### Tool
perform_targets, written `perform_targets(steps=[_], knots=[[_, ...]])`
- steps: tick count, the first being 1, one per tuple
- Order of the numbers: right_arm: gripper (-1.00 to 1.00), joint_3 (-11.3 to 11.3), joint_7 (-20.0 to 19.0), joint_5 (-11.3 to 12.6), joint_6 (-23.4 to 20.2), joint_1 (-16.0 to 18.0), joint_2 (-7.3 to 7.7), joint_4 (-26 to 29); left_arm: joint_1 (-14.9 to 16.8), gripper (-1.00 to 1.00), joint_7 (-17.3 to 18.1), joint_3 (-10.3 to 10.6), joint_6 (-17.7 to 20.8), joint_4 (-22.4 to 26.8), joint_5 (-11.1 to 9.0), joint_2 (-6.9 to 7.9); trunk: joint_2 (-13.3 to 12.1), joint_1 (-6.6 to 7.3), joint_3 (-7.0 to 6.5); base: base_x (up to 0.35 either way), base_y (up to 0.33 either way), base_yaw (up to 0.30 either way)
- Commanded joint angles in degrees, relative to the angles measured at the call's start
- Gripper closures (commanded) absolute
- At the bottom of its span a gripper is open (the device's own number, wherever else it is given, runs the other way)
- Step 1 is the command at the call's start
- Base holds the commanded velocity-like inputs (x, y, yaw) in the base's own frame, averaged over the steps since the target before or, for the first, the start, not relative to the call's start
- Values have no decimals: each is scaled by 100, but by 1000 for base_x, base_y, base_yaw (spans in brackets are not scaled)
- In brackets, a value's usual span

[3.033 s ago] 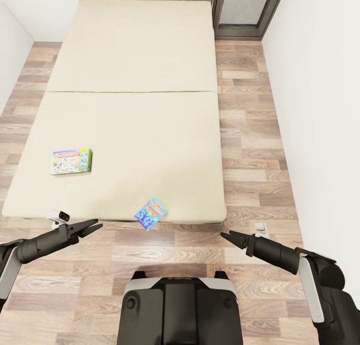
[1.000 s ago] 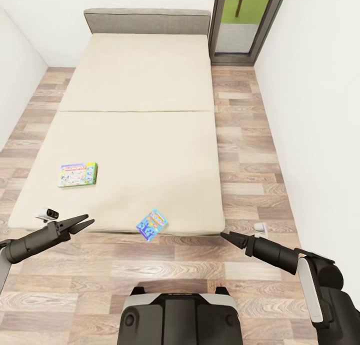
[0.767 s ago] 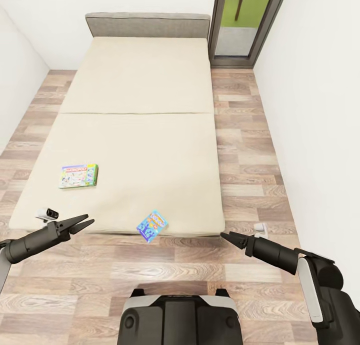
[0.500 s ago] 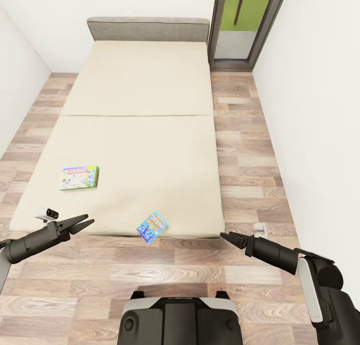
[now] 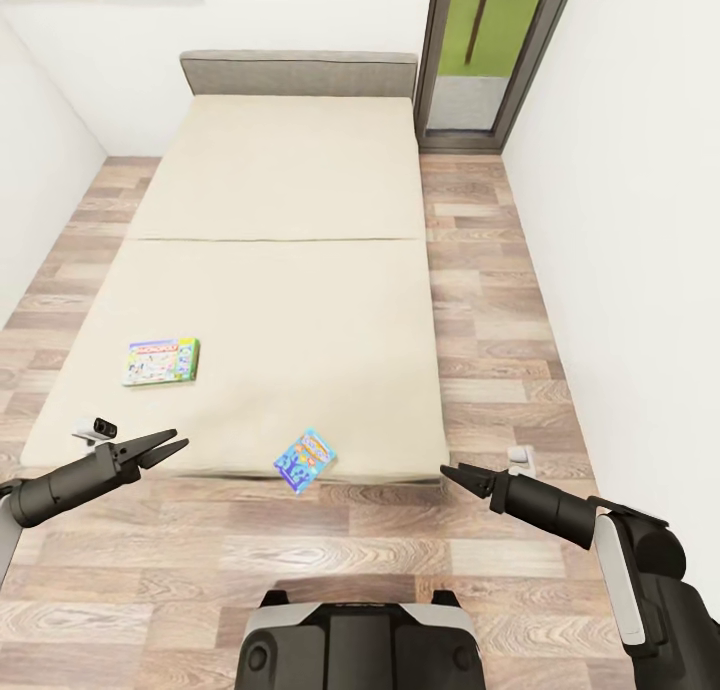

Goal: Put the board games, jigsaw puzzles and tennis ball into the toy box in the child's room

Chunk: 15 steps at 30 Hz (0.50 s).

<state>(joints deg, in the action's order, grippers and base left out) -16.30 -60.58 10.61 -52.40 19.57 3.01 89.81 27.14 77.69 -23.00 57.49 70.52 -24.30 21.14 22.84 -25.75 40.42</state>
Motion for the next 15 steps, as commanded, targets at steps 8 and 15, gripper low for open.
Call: perform_targets(steps=[8,15], knots=[[-100,-4,-16,3,-25,3,4,1,2,-100,9,-2,52,2,-6,-2,8,-3,-69,0,0,0],[-100,-4,-13,-1,-25,3,-1,1,2,-100,6,-2,52,1,-4,2,8,-3,-135,0,0,0]])
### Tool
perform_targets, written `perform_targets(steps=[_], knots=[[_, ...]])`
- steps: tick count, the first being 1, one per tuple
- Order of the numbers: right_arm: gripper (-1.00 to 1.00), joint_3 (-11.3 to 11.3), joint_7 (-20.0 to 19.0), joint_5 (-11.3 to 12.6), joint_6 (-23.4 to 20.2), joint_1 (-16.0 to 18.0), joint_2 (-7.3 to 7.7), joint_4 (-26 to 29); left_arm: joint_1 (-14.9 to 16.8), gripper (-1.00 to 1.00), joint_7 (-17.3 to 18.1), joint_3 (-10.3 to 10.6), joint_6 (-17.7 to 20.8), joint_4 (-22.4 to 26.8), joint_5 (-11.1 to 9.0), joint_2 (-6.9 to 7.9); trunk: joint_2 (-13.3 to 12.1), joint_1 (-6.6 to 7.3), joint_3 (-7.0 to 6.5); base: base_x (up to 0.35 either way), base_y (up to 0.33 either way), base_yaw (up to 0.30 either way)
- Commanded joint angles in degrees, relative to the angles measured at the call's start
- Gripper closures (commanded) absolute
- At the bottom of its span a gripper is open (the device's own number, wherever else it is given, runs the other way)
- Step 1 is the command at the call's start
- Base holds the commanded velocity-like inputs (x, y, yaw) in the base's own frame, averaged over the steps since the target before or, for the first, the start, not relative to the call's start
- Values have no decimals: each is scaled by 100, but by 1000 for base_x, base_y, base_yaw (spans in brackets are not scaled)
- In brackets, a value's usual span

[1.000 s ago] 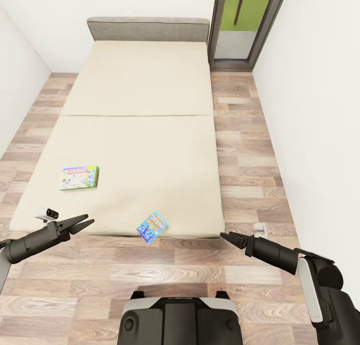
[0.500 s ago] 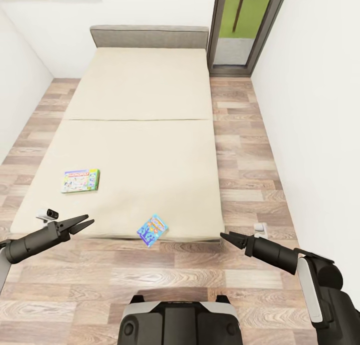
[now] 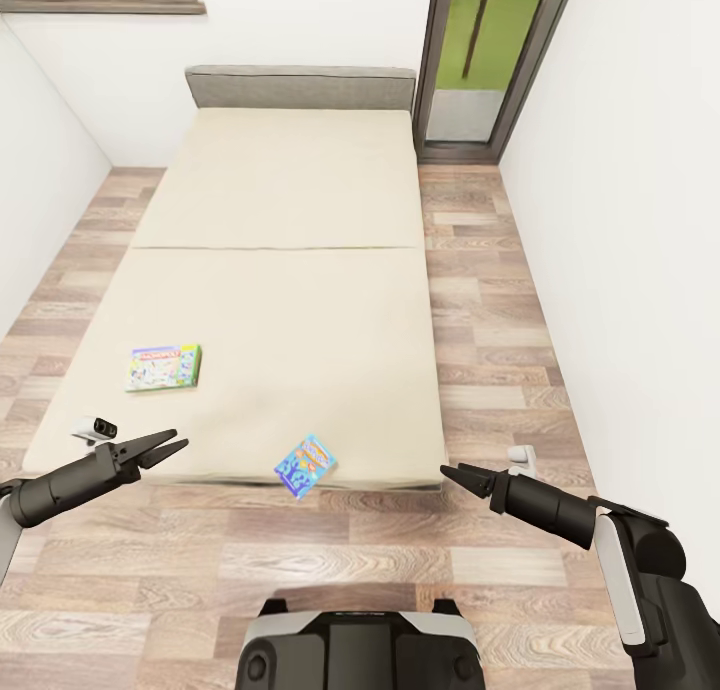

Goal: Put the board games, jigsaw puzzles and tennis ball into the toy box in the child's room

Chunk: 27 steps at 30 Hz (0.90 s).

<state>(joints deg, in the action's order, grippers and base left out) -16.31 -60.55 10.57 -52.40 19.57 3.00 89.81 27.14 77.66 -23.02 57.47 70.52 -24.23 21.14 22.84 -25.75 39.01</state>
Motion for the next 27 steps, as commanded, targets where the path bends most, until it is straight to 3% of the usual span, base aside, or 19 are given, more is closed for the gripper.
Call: perform_targets(steps=[1,27], knots=[[-100,-4,-16,3,-25,3,0,3,2,-100,10,0,54,2,-11,2,8,-3,-3,0,0,0],[-100,-3,-9,-3,-25,3,-1,1,2,-100,0,-6,54,-2,-3,-2,8,-3,-247,0,0,0]])
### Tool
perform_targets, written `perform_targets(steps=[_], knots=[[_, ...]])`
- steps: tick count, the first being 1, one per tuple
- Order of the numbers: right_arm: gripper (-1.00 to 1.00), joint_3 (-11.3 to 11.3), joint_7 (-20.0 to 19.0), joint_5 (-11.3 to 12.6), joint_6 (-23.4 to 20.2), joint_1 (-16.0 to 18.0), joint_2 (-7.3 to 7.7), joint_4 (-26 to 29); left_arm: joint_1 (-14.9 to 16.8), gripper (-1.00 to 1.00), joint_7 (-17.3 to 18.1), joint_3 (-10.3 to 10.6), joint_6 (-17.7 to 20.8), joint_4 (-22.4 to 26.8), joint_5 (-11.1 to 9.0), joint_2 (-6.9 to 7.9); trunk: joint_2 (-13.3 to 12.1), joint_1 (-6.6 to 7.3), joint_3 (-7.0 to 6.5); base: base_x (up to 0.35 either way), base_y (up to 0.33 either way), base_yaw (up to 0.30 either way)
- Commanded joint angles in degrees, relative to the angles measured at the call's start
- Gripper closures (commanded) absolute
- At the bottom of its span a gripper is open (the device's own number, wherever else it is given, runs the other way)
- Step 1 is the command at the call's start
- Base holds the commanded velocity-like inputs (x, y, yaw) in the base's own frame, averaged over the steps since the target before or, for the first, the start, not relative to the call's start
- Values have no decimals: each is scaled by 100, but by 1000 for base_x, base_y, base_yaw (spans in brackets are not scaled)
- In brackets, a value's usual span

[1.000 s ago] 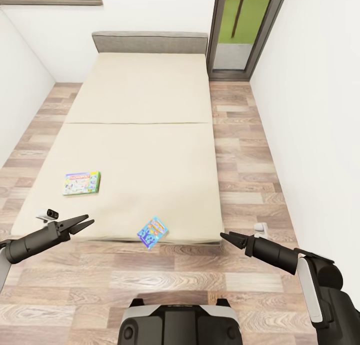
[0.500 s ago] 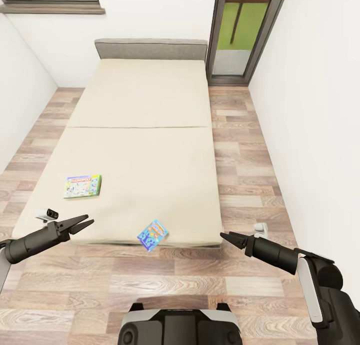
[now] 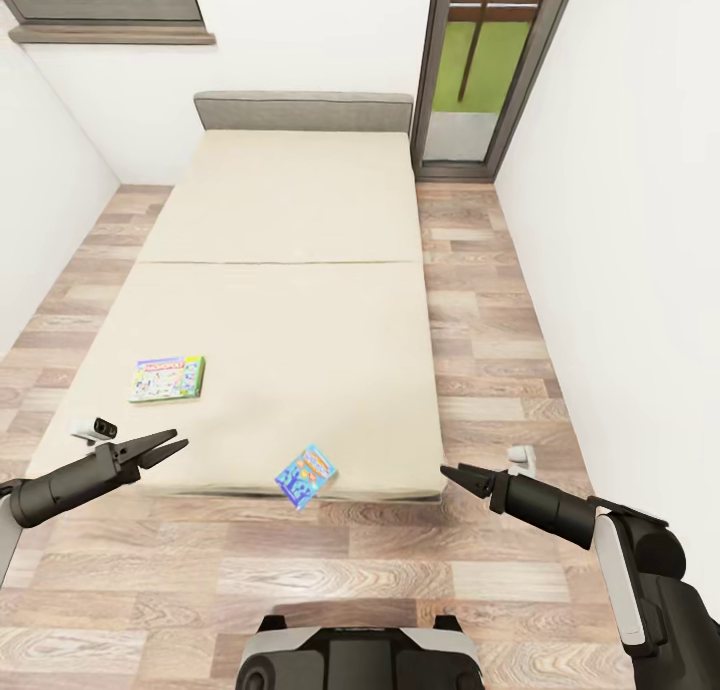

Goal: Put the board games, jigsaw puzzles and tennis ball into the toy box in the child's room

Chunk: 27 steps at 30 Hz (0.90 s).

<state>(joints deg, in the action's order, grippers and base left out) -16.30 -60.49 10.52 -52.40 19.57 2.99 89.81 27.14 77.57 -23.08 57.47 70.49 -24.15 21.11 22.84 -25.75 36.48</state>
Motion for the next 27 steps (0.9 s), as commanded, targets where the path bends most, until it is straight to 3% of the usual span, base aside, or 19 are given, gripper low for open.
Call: perform_targets(steps=[1,27], knots=[[-100,-4,-16,2,-25,3,0,1,2,-100,9,-2,54,0,-11,1,8,-3,-3,0,0,0],[-100,5,371,33,-25,3,0,-8,2,-100,13,-26,54,0,-10,3,8,-3,-247,0,0,0]])
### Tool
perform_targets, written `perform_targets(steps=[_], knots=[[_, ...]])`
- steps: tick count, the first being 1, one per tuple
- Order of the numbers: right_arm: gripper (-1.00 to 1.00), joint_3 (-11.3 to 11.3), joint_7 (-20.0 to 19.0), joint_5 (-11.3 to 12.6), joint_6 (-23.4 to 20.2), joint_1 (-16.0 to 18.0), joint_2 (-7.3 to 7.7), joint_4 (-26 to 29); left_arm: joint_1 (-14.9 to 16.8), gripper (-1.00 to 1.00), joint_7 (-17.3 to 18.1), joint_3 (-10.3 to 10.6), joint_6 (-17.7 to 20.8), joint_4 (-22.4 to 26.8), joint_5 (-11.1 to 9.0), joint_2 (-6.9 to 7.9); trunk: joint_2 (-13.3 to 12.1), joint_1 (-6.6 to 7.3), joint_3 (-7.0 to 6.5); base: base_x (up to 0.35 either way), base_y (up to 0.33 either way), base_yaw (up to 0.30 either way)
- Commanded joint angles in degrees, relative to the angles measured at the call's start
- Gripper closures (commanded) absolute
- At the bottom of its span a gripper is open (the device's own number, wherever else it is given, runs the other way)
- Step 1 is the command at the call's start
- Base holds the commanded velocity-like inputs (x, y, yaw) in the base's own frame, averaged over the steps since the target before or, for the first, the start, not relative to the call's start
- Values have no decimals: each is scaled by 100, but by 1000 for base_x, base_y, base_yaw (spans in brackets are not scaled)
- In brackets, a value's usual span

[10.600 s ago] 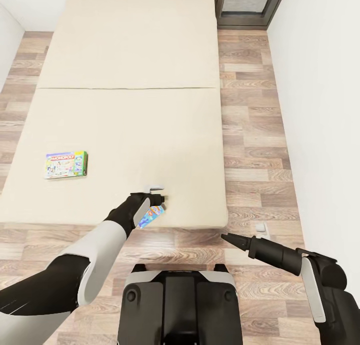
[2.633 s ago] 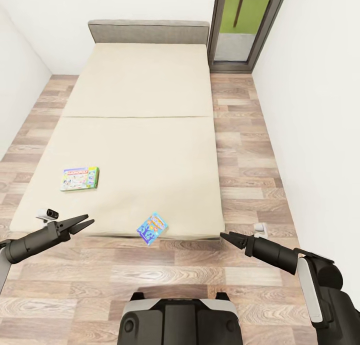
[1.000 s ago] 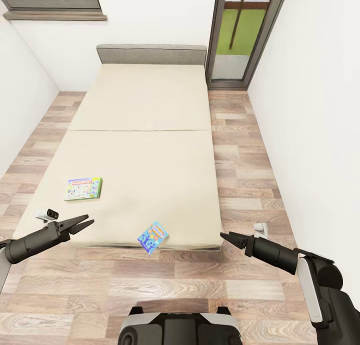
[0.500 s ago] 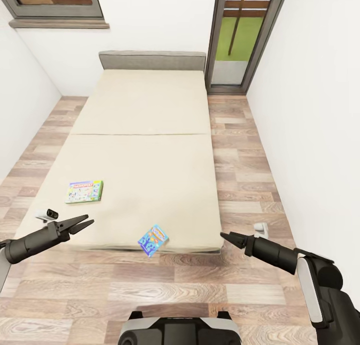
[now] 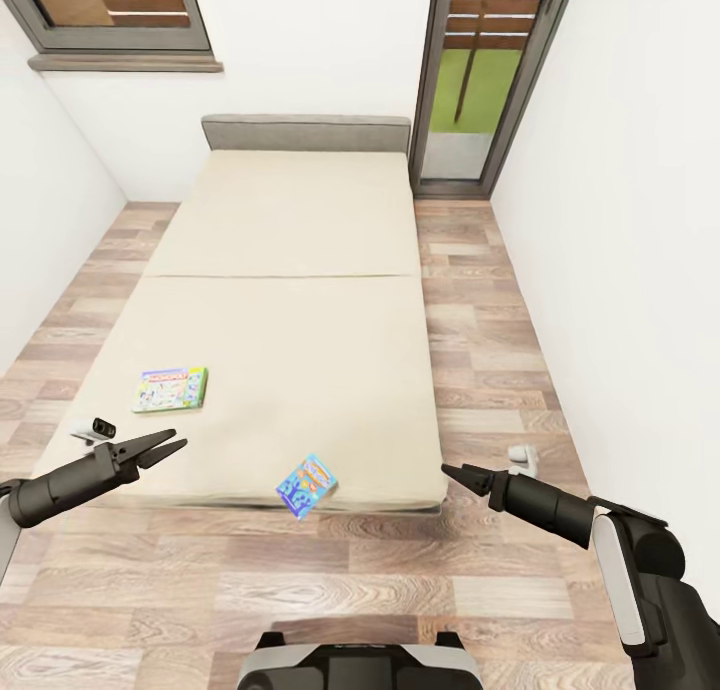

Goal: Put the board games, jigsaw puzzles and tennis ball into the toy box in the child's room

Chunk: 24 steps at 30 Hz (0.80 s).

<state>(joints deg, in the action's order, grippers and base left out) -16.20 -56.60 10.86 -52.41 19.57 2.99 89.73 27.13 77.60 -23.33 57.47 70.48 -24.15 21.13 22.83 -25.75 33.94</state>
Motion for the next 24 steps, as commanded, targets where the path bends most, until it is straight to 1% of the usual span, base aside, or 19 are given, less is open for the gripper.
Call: perform_targets(steps=[1,24], knots=[[-100,-5,-15,1,-24,3,0,1,2,-100,9,-2,54,0,-10,3,8,-3,-3,0,0,0],[-100,-9,-9,1,-24,3,0,2,2,-100,11,0,54,1,-20,-5,8,-3,-218,0,0,0]])
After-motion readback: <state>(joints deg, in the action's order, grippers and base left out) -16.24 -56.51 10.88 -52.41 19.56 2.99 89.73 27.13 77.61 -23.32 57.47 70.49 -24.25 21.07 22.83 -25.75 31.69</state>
